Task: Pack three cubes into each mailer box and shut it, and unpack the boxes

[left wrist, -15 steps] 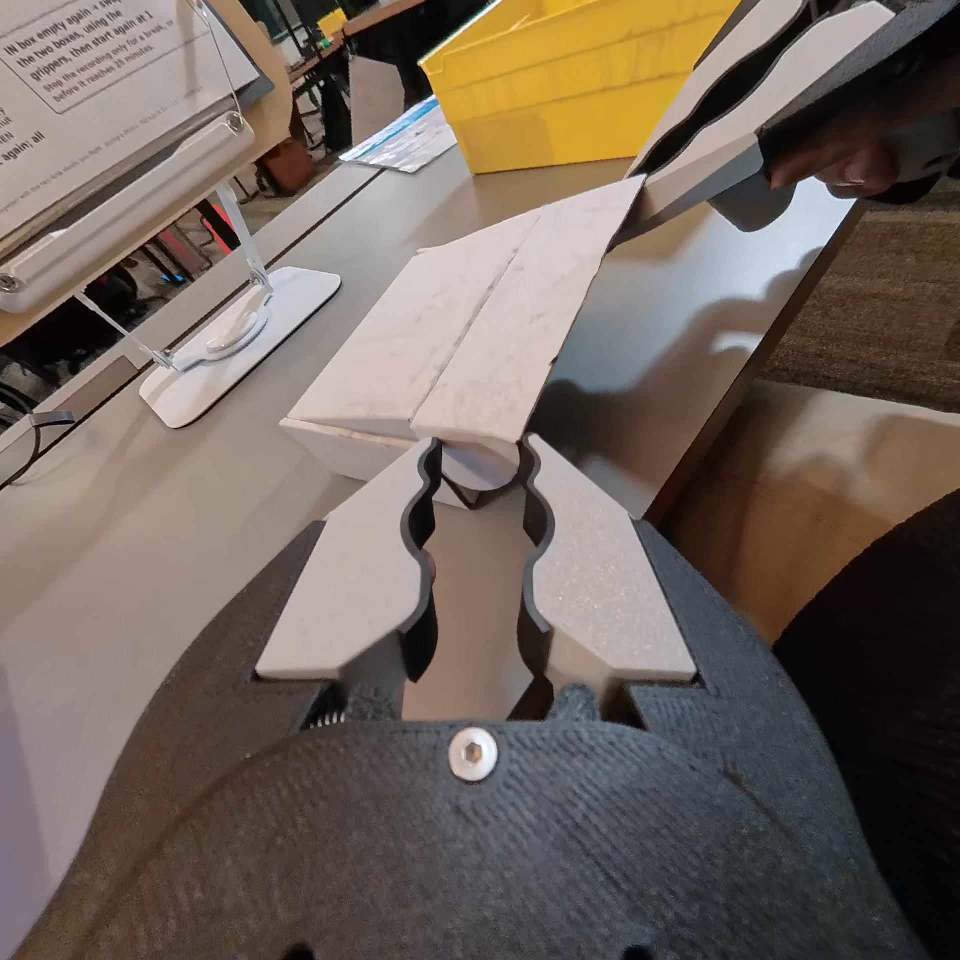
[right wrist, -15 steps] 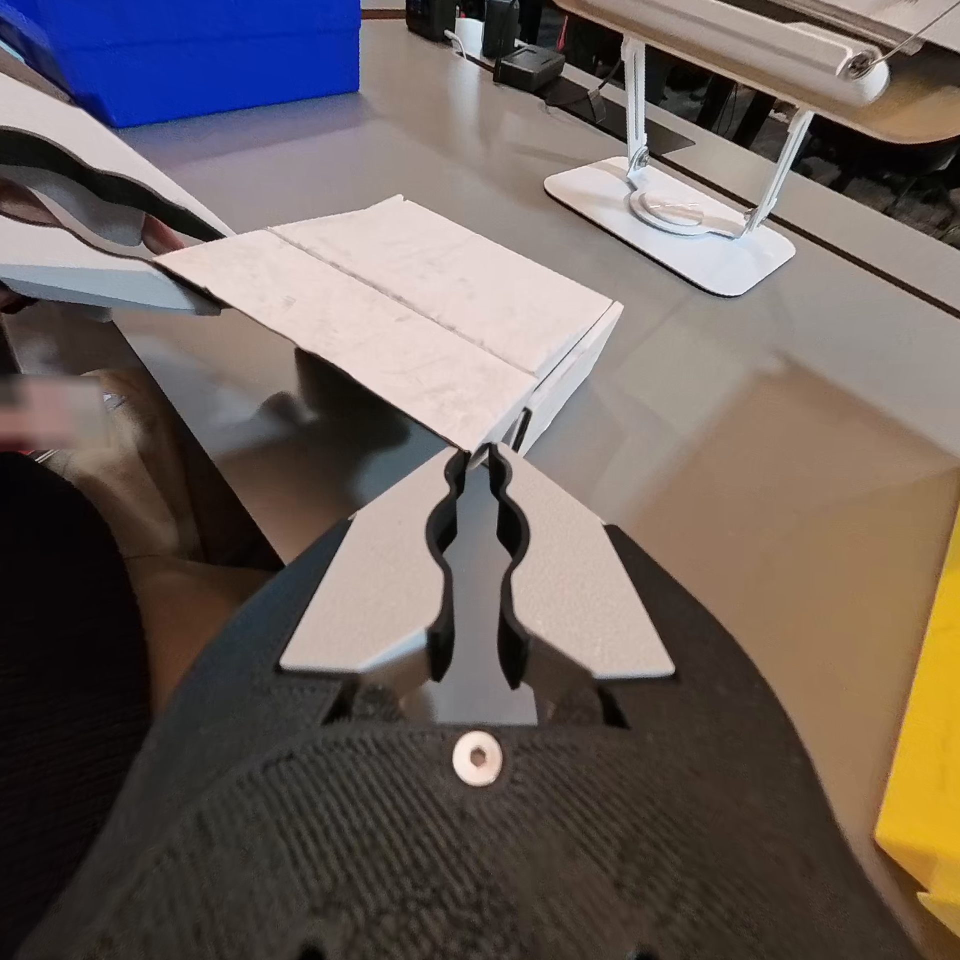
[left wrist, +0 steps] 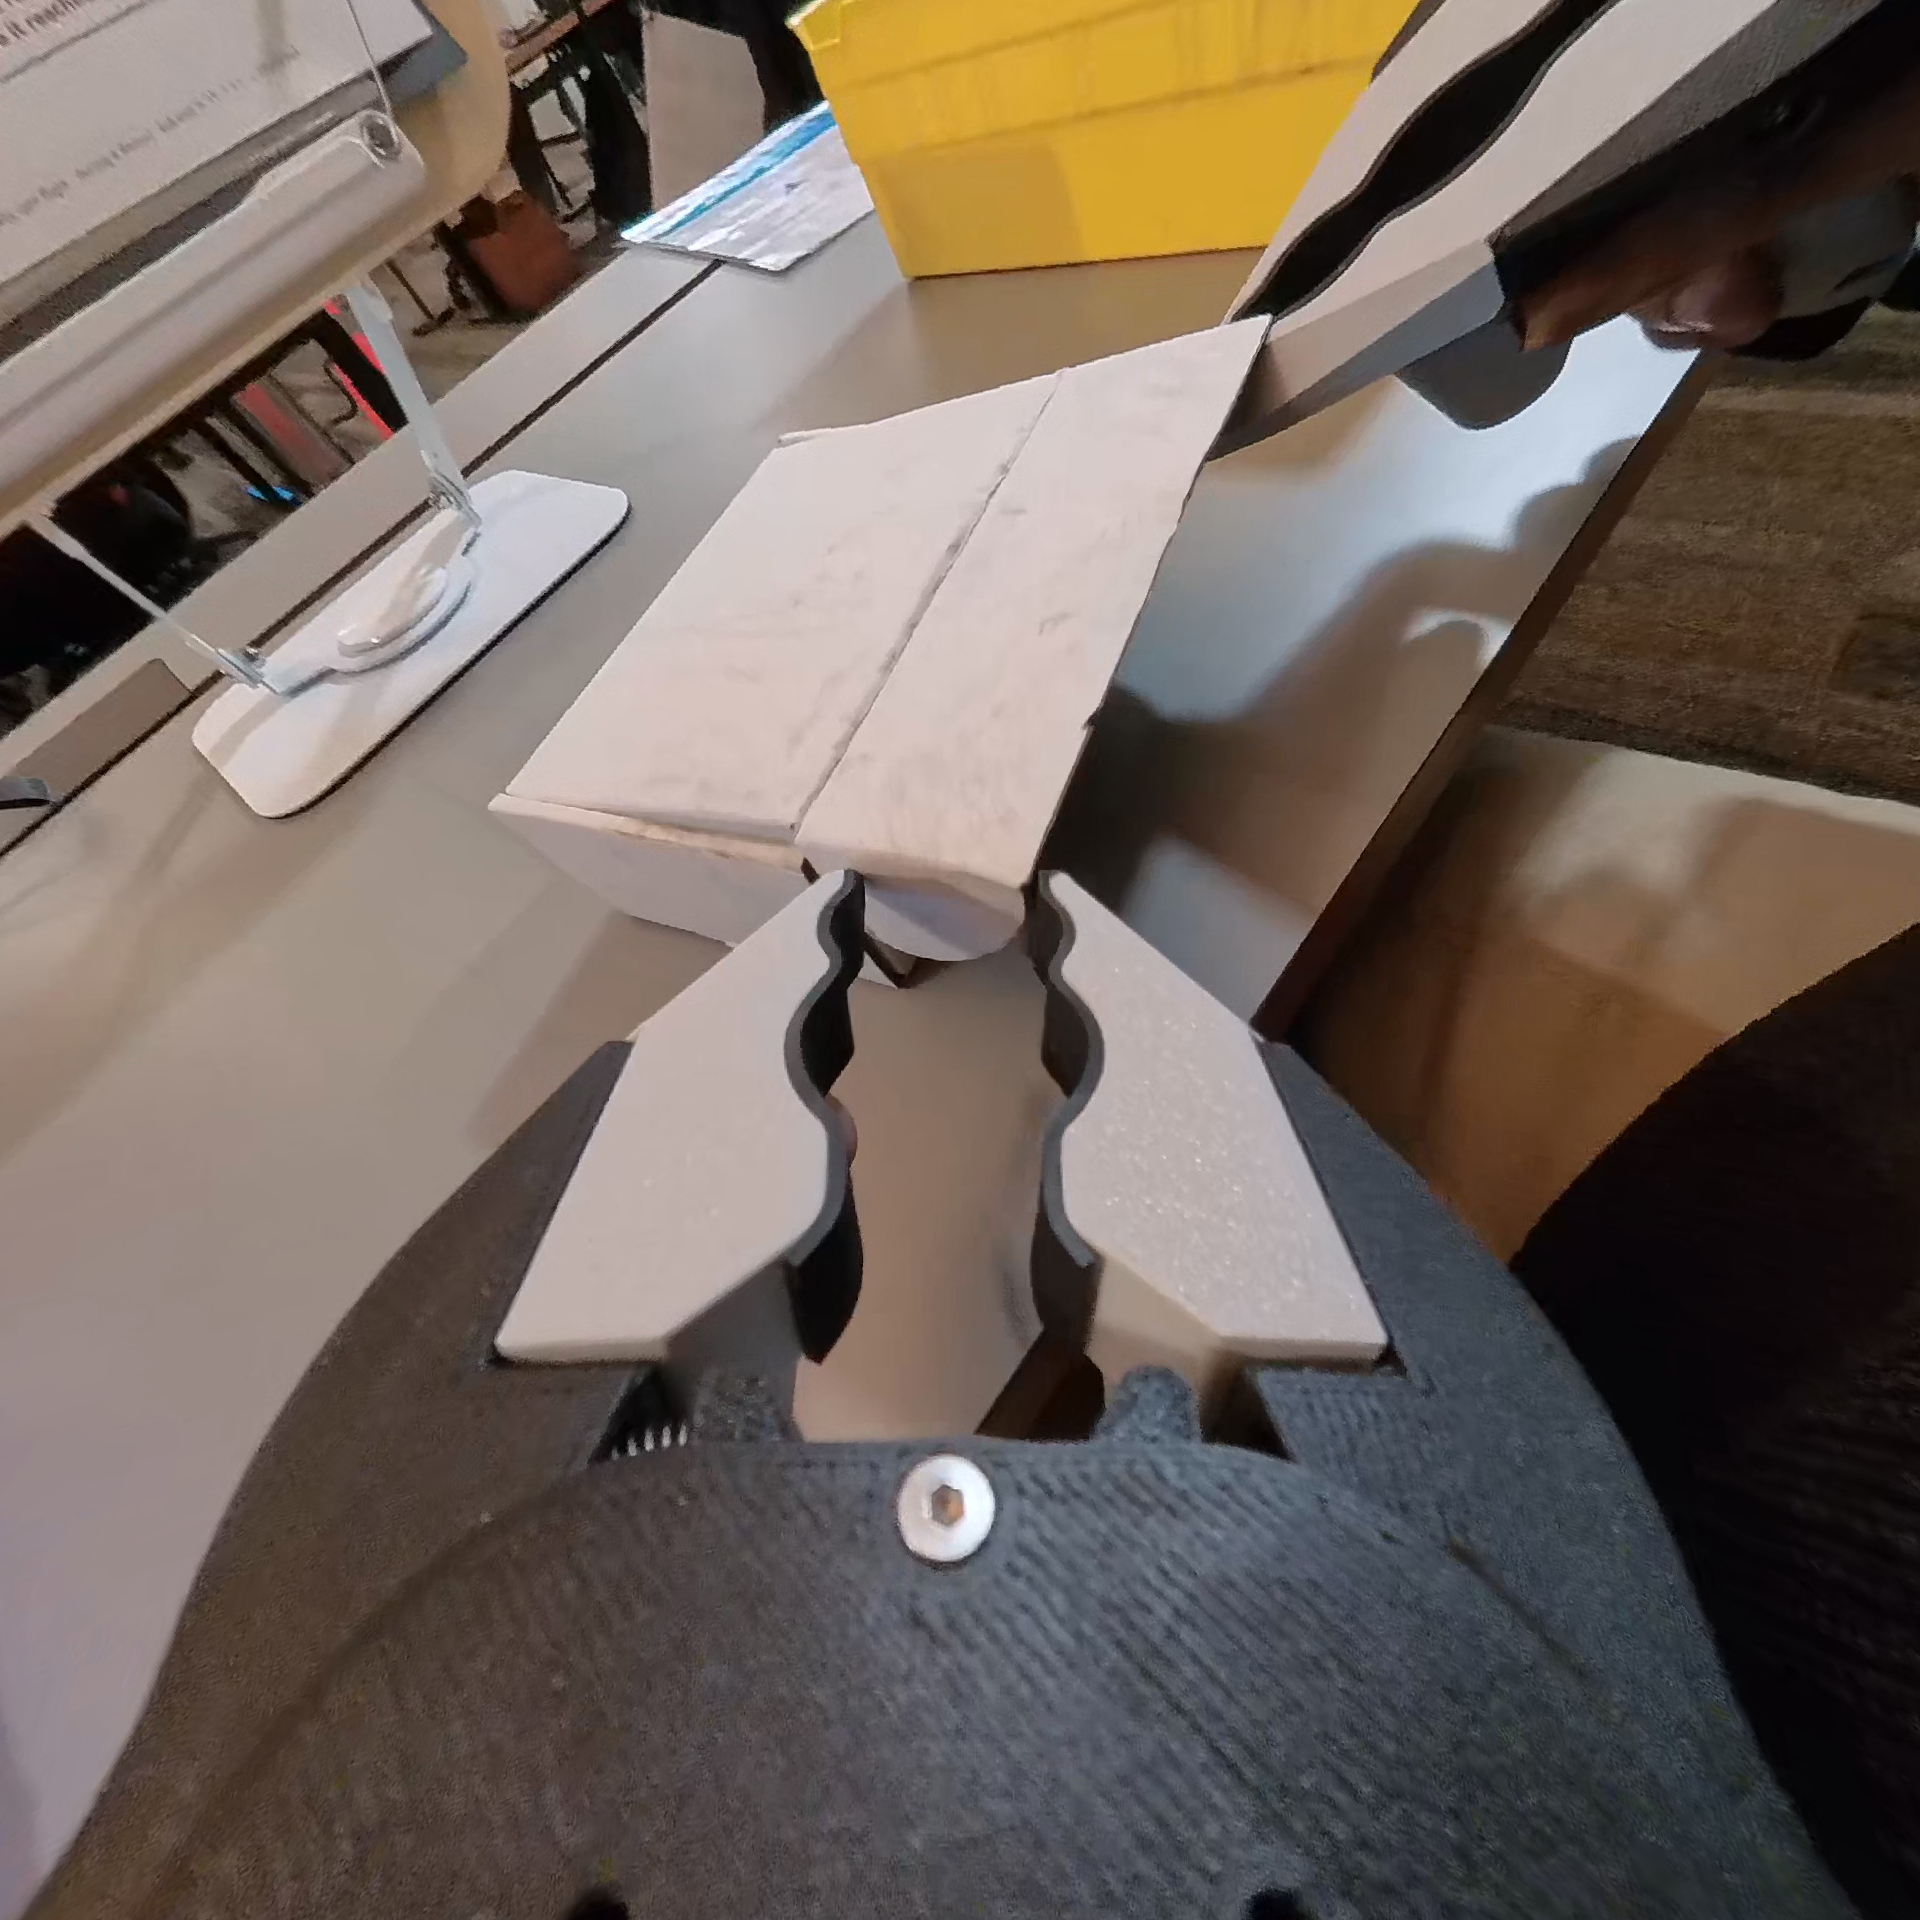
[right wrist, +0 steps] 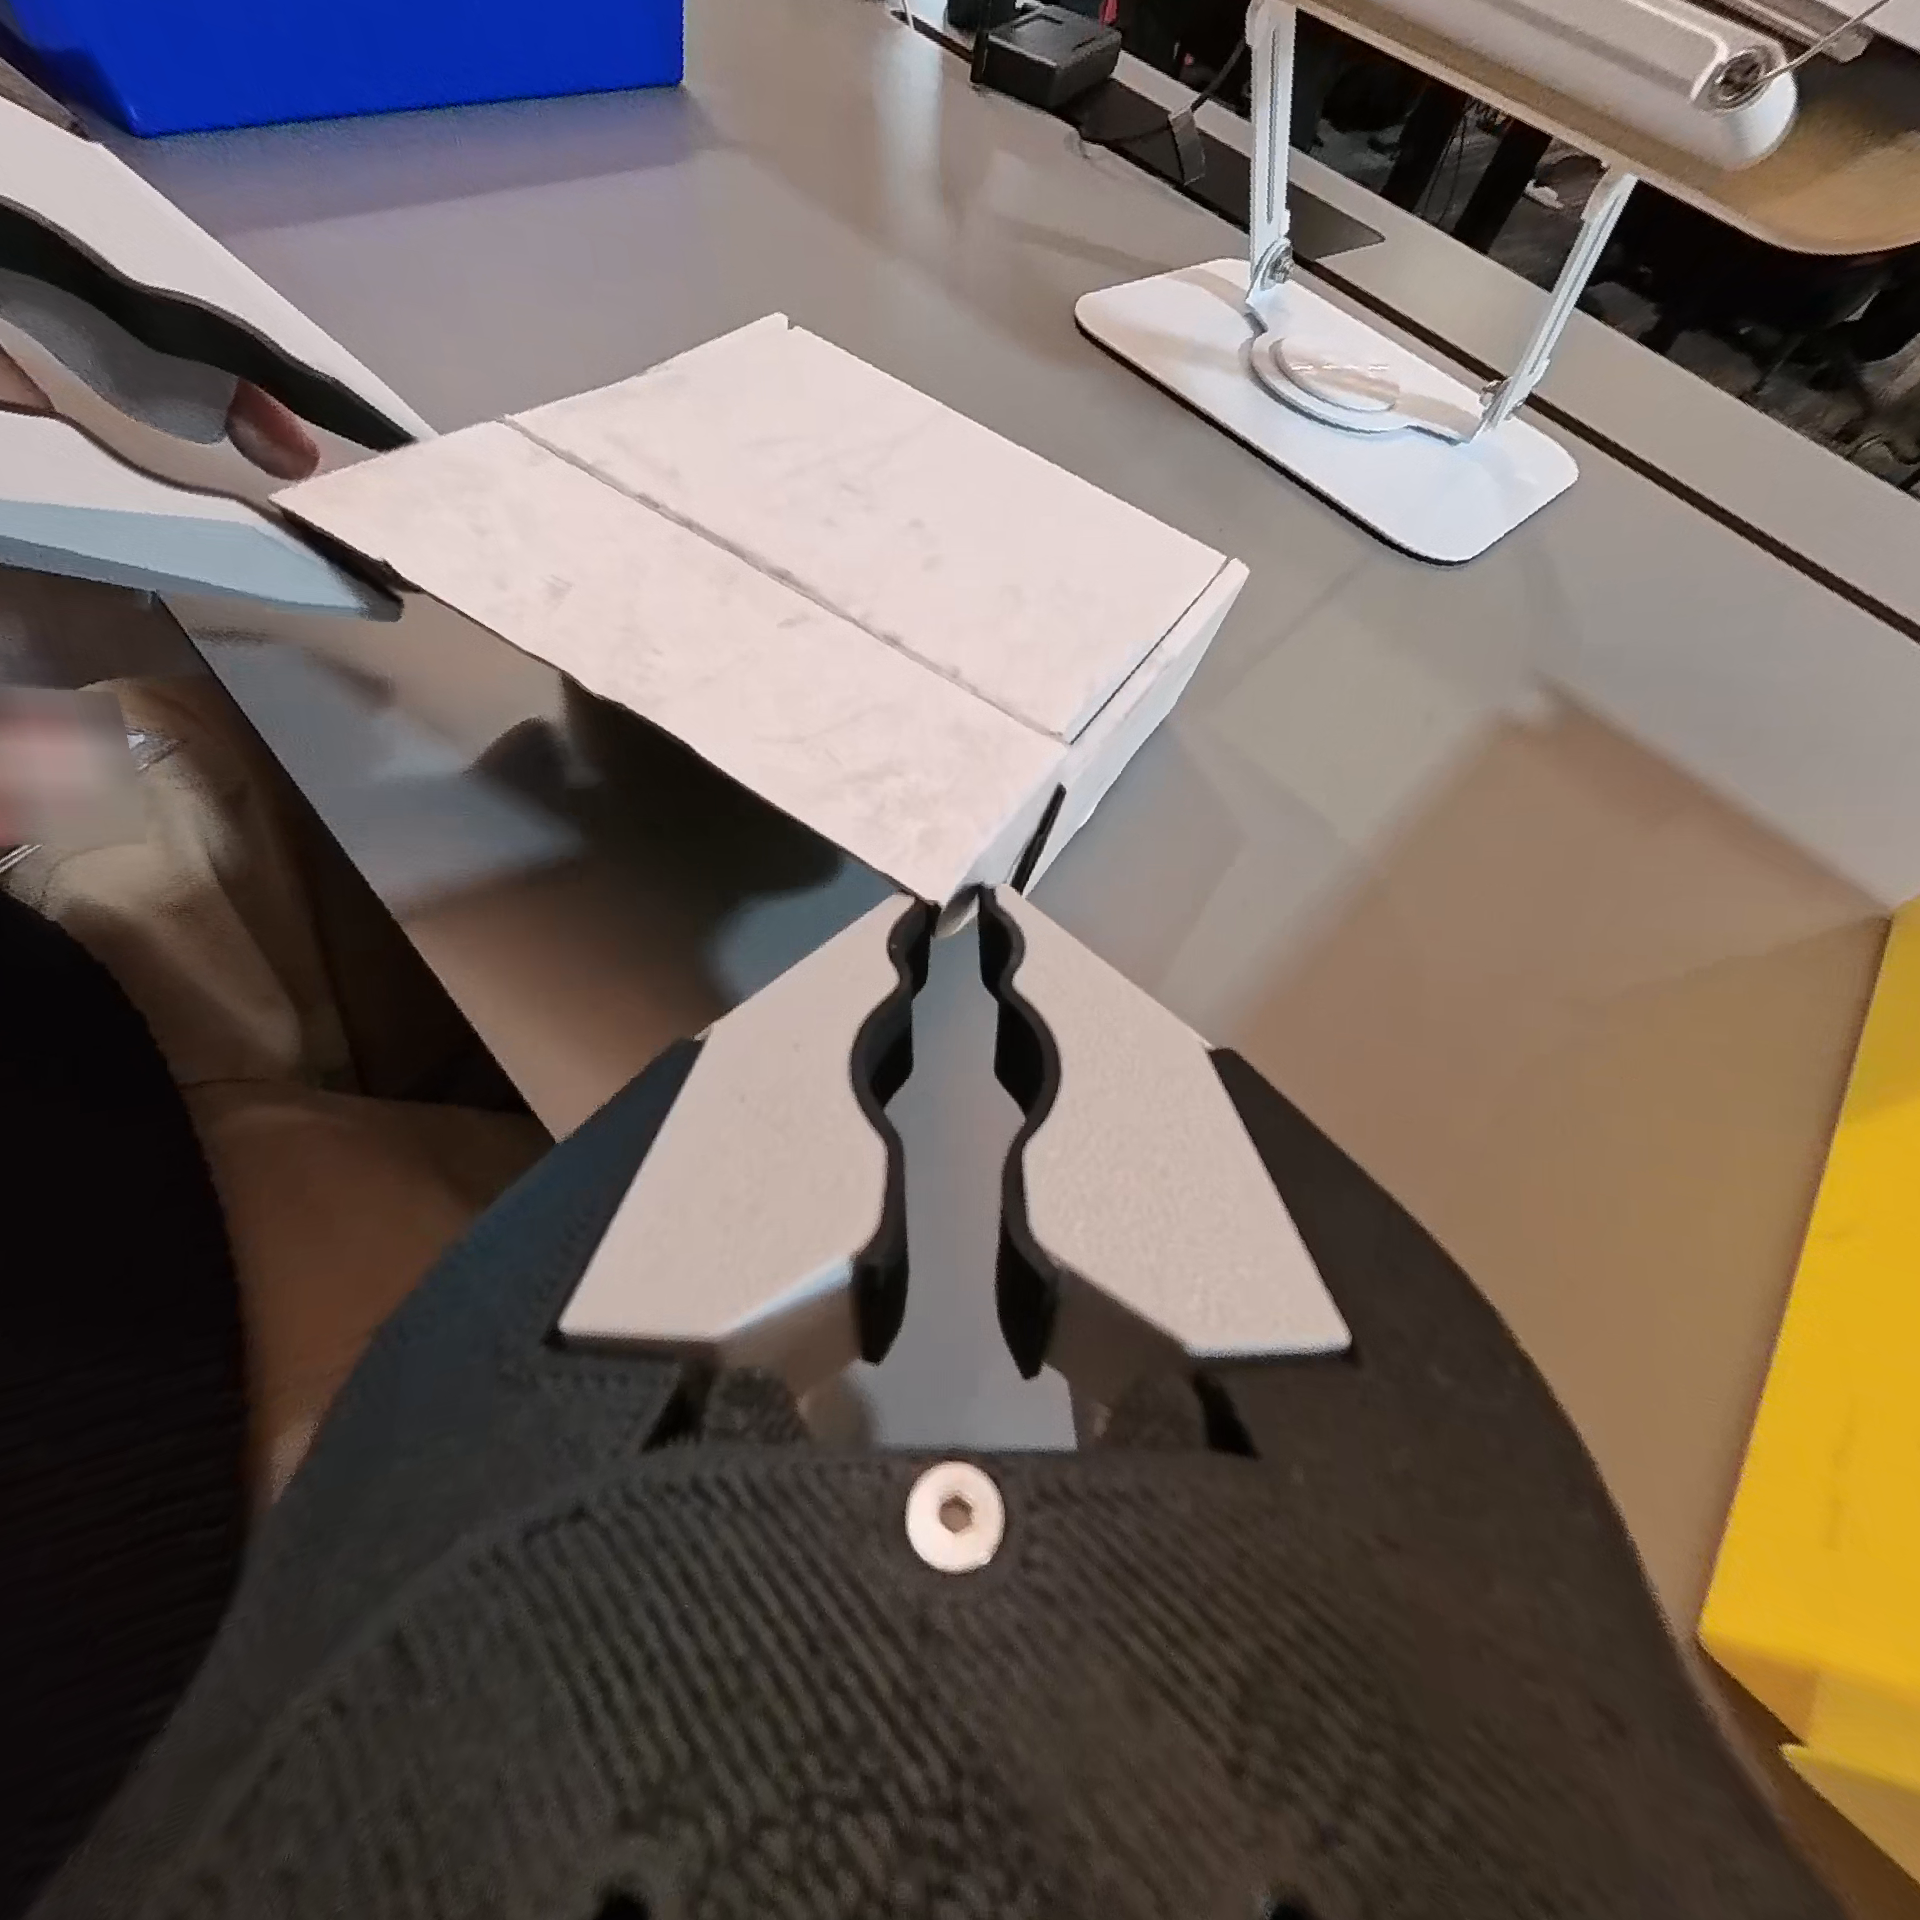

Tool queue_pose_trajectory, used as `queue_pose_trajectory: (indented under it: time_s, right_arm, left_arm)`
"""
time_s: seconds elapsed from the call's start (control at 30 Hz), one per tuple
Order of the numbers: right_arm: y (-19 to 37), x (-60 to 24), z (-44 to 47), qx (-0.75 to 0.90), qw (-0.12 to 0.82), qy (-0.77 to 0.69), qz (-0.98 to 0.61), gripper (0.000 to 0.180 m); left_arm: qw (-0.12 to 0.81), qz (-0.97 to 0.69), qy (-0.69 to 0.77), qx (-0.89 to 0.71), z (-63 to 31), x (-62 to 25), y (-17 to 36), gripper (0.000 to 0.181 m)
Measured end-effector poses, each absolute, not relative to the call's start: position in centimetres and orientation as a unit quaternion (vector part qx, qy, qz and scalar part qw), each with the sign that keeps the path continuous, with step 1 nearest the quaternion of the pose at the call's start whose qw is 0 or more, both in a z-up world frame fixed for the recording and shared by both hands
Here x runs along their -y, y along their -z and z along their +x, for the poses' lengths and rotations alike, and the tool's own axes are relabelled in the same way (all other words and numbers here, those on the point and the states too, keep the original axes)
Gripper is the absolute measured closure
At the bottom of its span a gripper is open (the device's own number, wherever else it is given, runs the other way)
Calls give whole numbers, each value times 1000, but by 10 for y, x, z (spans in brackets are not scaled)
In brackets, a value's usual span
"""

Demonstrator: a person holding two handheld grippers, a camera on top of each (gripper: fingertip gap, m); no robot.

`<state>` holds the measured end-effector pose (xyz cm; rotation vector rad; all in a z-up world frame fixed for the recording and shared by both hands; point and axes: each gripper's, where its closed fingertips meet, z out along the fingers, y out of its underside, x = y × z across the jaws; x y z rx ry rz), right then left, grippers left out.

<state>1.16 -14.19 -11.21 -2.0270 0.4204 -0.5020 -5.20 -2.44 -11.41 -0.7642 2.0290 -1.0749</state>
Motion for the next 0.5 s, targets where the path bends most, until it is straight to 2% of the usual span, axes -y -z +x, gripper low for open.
queue_pose_trajectory:
  time_s: [0.2, 0.33, 0.5]
  right_arm:
    - [113, 144, 13, -182, 487, 198, -831, 171]
    - [113, 144, 13, -188, 491, 186, -830, 169]
    - [106, 147, 15, -212, 514, 160, -815, 155]
  left_arm:
    - [231, -355, 477, -770, -59, 23, 114, 142]
    - [173, -385, 539, -729, -59, 19, 98, 144]
    - [120, -416, 581, -689, -57, 18, 89, 143]
